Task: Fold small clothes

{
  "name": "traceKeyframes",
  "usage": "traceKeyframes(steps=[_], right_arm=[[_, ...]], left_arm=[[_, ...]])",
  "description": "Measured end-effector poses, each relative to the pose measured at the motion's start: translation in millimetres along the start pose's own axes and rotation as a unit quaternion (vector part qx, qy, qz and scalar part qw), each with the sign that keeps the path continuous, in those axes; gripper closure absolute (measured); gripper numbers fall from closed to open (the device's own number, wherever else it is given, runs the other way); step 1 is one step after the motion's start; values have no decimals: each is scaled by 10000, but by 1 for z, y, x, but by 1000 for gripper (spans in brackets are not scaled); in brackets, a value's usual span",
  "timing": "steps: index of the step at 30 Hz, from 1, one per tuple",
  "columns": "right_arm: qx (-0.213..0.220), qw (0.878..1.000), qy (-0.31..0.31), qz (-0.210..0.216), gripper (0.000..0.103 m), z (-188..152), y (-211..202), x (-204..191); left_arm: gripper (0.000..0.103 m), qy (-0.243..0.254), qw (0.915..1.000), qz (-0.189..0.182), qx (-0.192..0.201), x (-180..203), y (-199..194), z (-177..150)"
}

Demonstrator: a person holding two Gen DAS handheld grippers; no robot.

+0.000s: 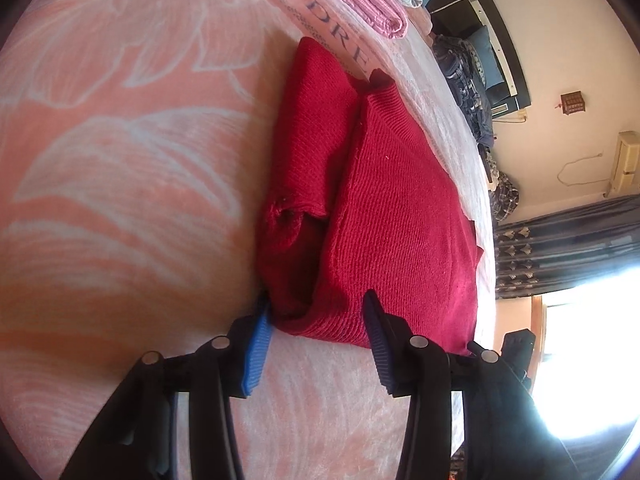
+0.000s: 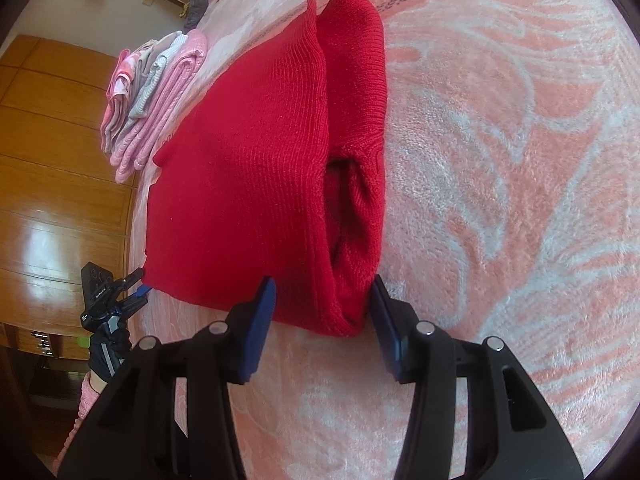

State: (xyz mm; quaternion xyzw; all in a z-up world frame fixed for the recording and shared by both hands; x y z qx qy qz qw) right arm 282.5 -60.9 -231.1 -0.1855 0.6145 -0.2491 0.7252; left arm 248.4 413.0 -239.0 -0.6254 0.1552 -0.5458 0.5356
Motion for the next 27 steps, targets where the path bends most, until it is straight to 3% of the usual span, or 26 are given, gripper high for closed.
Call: traceKeyframes(steps=[2,3,5,7,10,15,18,23,24,26,27], right_arm=[[12,10000,13,47,55,2,2,-2],[7,10000,4,70,55,2,4,-3],[-30,9999,-37,97,66,3,9,-7],[-86,9999,-31,114,85,2,13,-7],[-151,9998,-141,42,89,-3,14,-13],[-144,9980,-458,416,91,-13,-17,-52],[-149,9967,-628,491,91,-18,-32,-67],[-769,9959,-393,-266,89,-33,2,-23],[-917,9944,-388,-363,84,-36,10,-14],[-892,9954,-281,-193,83,-35,14,-7],[-870,9959,-205,-103,76,-32,10,-7]], left_arm=[[58,-3,10000,-4,61,4,4,4],[66,-13,9999,-14,117,5,4,5],[87,-23,9998,23,172,8,6,5],[89,-75,9999,-13,128,7,11,1],[91,-158,9997,-118,170,7,6,0],[93,-22,9970,-659,399,17,-37,8],[93,50,9965,-720,430,18,-56,11],[93,-39,9997,-242,96,-9,-30,5],[93,-48,9999,-111,22,-15,-19,5],[93,70,10000,16,-28,-23,-4,2],[93,101,9999,-36,18,-23,-3,2]])
Point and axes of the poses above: each gripper's, at about its wrist camera, not at the fingertips, and y roughly the way its jaws point, x to its right, z to its top, the point moved 7 cm from there along y, roughly the way its jaws point, and after that the axes turned 14 degrees about z, right-handed, at the moved point
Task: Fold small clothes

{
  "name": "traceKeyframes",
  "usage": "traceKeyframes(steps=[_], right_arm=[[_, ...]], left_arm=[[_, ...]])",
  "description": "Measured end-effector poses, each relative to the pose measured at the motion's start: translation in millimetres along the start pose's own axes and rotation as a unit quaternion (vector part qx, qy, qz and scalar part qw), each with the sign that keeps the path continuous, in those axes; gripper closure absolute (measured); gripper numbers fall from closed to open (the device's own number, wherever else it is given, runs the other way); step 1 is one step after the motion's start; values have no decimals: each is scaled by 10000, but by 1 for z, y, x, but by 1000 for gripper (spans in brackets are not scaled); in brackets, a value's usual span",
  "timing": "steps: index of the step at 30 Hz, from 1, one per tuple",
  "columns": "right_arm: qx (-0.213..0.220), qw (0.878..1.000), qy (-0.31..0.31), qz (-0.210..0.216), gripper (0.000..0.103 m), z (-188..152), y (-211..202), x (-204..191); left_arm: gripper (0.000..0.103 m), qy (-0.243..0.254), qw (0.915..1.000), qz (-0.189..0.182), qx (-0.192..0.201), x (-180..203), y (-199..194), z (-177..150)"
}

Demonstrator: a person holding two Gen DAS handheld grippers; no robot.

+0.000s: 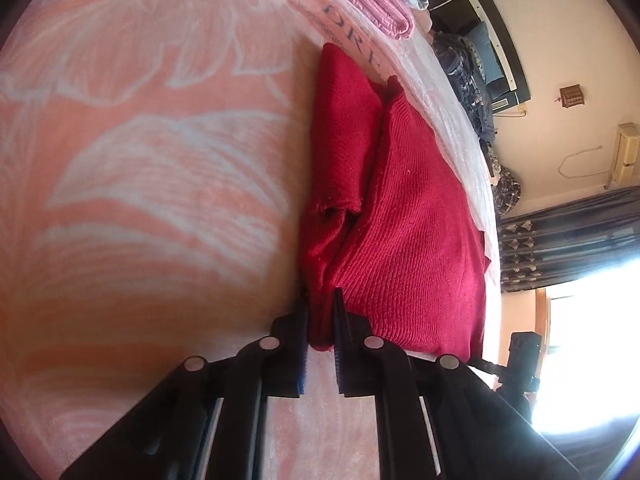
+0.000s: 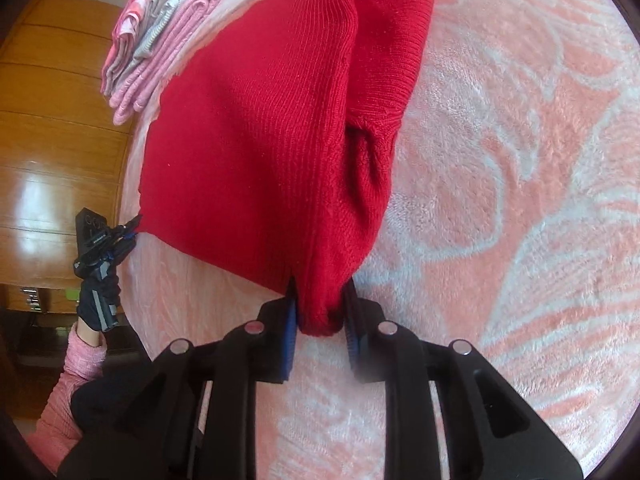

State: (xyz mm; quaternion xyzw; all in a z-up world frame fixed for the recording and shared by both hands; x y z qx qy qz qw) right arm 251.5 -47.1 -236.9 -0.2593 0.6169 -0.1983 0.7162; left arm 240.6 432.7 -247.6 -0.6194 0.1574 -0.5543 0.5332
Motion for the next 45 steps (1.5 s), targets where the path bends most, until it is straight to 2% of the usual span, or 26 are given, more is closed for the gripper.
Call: traceKeyframes(steps=[1,2,3,7,10,14,17,20,21,22,23,25,28,31,34,37,39,43,44,45], right_arm=[[68,10000,17,-9,59,2,-7,-1],[228,9997,-53,-86,51,7,-16,-3],[394,9990,-153,-149,48,12,-26,-6],[867,9962,62,61,48,30,-47,-2],[934,9952,277,117,48,44,-42,8],[976,9929,623,271,48,63,-28,26],[1077,9906,671,506,48,78,-25,27],[1080,9907,673,486,53,91,-20,24],[1068,9914,638,406,60,93,-17,23],[1078,9919,617,276,75,96,-15,23],[1129,9913,645,180,82,98,-14,24],[1283,9902,555,26,86,101,-19,19],[1386,9889,61,-530,89,105,-32,7],[1300,9893,356,-560,90,101,-28,22],[1284,9895,584,-310,87,96,-19,33],[1272,9889,767,30,72,96,-25,32],[1206,9902,694,97,67,93,-24,29],[1168,9915,576,14,66,92,-17,26],[1183,9914,562,14,68,94,-16,24],[1183,9915,540,-2,76,94,-15,23]], left_arm=[[92,37,10000,-63,0,2,-2,0],[90,83,9999,-132,-20,5,-5,1],[90,145,9998,-128,9,7,-11,3],[89,408,9968,199,658,14,-47,20],[89,687,9924,225,997,34,-61,32],[85,1130,9900,-25,847,77,-42,26],[85,1447,9869,-18,713,99,-19,20],[85,1559,9863,33,542,110,4,18],[85,1573,9863,50,497,111,11,18],[85,1596,9861,83,456,111,17,17],[84,1627,9858,139,394,109,24,16],[84,1628,9859,246,282,104,37,14],[84,1529,9878,116,262,98,40,13],[84,1602,9867,101,274,95,40,11],[84,1572,9871,89,279,94,41,11],[84,1605,9867,87,254,93,40,11],[81,1598,9869,51,228,92,40,11],[80,1638,9862,58,240,94,42,11],[79,1647,9860,54,240,94,42,10],[79,1651,9860,50,233,95,41,10]])
Point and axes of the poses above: each gripper's, at about its wrist camera, not at the fingertips, and y roughly the way its jaws point, x to its right, z to its top, the point moved 7 cm from there along y, roughly the way its jaws point, and after that the axes turned 14 degrees about z, right-handed, at the moved point
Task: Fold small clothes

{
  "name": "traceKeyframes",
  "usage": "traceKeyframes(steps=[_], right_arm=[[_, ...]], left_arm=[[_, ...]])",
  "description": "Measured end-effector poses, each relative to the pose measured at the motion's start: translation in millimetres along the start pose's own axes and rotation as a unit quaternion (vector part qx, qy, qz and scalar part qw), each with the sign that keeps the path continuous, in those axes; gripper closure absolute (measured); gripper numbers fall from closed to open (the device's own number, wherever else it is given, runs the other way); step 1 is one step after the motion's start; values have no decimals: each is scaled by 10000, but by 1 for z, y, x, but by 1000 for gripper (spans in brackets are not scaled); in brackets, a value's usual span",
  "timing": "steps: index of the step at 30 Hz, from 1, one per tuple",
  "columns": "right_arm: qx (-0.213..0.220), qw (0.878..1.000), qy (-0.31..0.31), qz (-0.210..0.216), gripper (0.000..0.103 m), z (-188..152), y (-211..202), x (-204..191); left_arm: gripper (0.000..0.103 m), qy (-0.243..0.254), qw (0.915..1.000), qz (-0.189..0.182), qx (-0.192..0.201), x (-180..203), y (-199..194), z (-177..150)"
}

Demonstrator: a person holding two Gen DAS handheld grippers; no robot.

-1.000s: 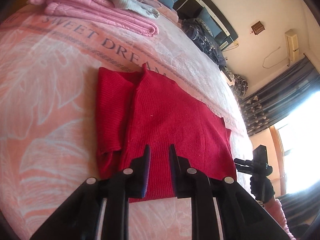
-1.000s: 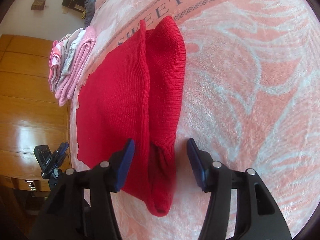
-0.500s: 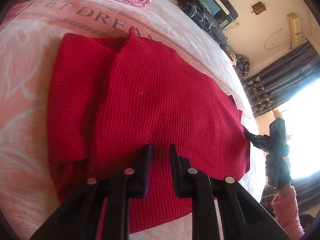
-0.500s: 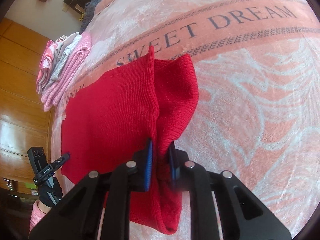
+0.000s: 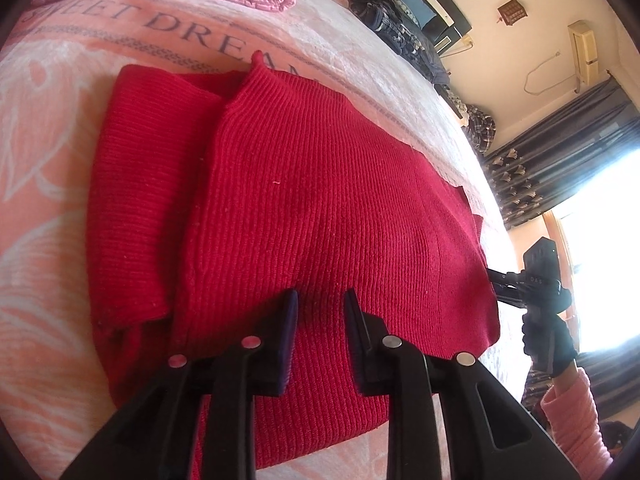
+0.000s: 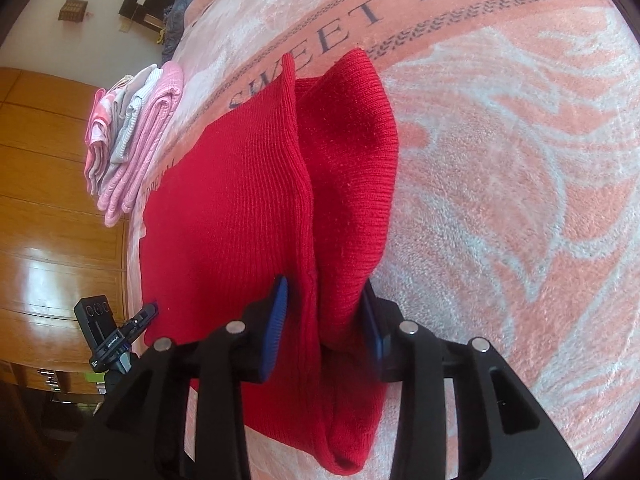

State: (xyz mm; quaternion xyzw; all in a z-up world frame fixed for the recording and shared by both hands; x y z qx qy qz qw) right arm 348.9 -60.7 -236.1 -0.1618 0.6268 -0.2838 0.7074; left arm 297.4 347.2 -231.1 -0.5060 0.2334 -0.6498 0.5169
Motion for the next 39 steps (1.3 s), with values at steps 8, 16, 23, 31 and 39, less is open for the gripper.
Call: traceKeyframes(steps=[8,16,23,31,39], right_arm=[[34,9999,-71,-67,87,1,7,-5],[48,9997,-166,-200,87,0,10,-3],[86,9970,-199,-737,88,-1,7,-31],[-48,9918,-877,-928,89,9,22,-139],[-524,9829,-1600,-750,89,2,105,-253]], left_arm=[[67,210,9995,162,145,9,-15,10],[68,114,9999,10,49,-2,-4,6],[68,61,9999,-85,37,-3,-5,6],[63,-7,9989,-477,35,-12,-27,2],[61,-72,9974,-719,44,-23,-34,-3]])
Point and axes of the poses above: each gripper's, at about its wrist camera, not at the fingertips, and y roughly the way its jaws point, x to its right, z to its top, the point moved 7 cm from there along y, roughly the way its jaws point, and after that the axes turned 14 degrees about z, right-handed, at the moved point
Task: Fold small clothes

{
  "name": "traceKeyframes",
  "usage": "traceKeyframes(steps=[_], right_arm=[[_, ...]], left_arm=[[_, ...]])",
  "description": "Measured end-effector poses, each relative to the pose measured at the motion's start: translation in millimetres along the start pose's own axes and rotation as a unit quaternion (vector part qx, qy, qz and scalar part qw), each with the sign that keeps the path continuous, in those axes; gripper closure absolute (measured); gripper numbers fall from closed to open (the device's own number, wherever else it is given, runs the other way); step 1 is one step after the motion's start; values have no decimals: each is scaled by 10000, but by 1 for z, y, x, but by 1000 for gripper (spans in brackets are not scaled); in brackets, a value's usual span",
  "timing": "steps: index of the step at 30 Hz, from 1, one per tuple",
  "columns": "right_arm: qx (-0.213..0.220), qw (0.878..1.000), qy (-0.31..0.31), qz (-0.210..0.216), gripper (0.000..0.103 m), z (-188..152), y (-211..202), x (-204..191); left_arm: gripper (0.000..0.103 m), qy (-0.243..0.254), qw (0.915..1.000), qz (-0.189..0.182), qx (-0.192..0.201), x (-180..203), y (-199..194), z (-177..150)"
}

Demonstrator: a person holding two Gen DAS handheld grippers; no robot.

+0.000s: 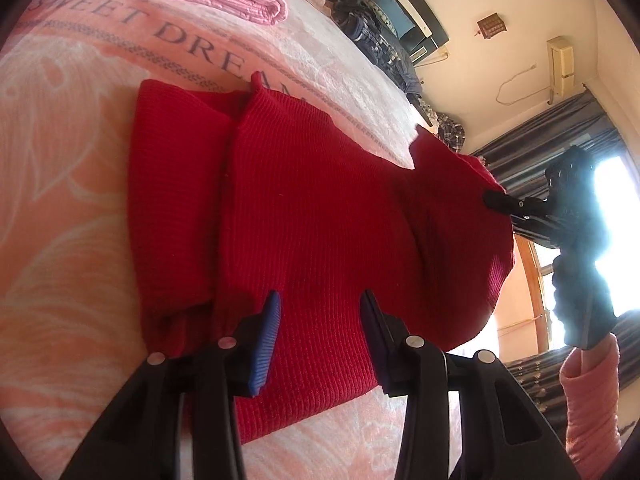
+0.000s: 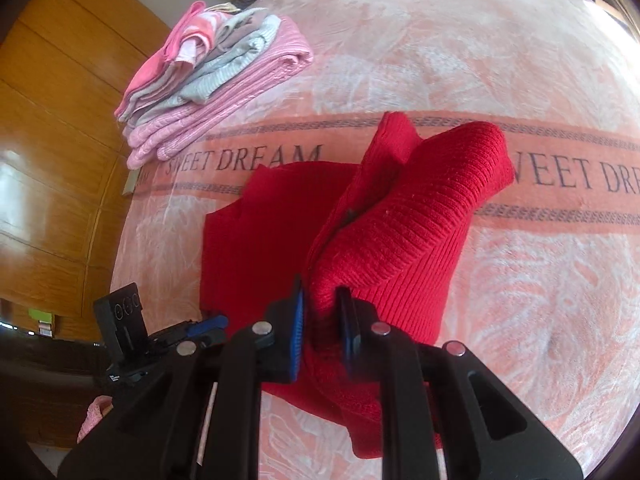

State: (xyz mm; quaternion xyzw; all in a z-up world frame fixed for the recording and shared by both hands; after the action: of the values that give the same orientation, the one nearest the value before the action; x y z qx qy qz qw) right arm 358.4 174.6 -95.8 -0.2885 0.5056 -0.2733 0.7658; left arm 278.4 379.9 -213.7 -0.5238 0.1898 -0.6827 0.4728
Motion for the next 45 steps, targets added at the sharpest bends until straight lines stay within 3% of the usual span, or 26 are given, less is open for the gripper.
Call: traceKeyframes(steps=[6,8,10,15,18,22,29,33,38,41,43,45], right_arm=[[-626,9977,-189,-194,89,-12,78,-32],[-852,9959,-138,-284,84,-22,101,-28],[-936,9955,19,-118,76,-30,114,-25],[-784,9950,-125,613,69,-35,97,-48],[-659,9954,-343,598,64,-40,72,-54],[-823,9941,-533,464,64,-71,54,-48],[-1340,9833,-1022,681,62,-131,76,-57],[-1442,9748,-1682,263,48,-143,97,-70],[-1574,9709,-1804,-111,48,-145,124,-59],[-1513,9715,-1814,-206,58,-143,129,-52],[-1472,9722,-1807,-233,79,-138,127,-48],[-1426,9774,-1557,68,93,-134,120,-44]], left_arm=[[61,-191,9998,-76,-19,-15,-1,-1],[61,-250,9996,-97,-28,-18,0,-1],[61,-300,9994,-140,-40,-22,1,-2],[61,-329,9993,-185,-57,-24,2,-2],[61,-471,9987,-211,-50,-25,-2,1],[58,-602,9969,-432,270,-20,-26,21],[53,-613,9961,-409,490,-4,-32,50],[53,-800,9955,-266,444,-14,-25,52],[53,-1044,9937,-209,364,-31,-20,50],[52,-1062,9936,-195,347,-34,-20,49],[52,-1077,9934,-220,332,-35,-19,49],[52,-1100,9931,-256,322,-35,-20,48]])
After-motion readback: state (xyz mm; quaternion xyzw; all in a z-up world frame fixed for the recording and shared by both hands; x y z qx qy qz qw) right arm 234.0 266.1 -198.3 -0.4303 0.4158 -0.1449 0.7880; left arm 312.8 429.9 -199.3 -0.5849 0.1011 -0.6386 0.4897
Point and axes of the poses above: each gripper's, at about its wrist camera, not at the fingertips, and y roughly the way its jaws point, x to its right, z to its top, the point moved 7 cm from there along y, roughly the way its jaws point, and after that the axes turned 14 degrees about z, right-handed, at the moved point
